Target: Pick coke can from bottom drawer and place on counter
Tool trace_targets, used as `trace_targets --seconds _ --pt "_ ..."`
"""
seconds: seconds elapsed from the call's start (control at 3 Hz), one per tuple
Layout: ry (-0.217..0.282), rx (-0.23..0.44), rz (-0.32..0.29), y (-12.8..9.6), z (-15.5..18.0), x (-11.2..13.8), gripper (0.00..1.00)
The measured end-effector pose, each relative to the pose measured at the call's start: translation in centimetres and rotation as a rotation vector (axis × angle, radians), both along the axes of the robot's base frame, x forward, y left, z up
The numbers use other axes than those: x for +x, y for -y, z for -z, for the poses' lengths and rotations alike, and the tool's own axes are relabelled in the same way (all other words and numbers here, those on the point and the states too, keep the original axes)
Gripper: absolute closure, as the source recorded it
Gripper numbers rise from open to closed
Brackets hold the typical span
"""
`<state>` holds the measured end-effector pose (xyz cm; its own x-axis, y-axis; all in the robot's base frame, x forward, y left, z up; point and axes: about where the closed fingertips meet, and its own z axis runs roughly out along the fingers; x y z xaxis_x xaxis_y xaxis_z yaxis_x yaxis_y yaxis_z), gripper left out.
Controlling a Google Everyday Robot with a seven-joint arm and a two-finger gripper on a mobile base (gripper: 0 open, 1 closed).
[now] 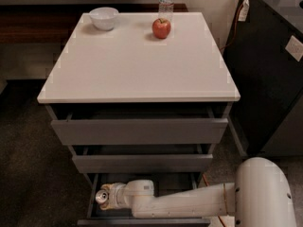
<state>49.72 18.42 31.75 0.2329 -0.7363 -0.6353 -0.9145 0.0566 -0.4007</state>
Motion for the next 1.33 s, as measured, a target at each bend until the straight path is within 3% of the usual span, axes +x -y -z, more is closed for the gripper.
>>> trace_targets --seconds 0.33,0.67,1.0,1.33 --pt "-0.001 0.002 0.001 0.1 -0.1 -0.1 1.00" --pt "-0.048 0.073 0.014 0.2 -0.7 -0.2 1.00" --pt "-0.090 0.208 0.009 0.0 -6.3 -1.8 1.00" --pt "-0.098 0.271 -0.009 0.0 -10.8 -3.0 1.00"
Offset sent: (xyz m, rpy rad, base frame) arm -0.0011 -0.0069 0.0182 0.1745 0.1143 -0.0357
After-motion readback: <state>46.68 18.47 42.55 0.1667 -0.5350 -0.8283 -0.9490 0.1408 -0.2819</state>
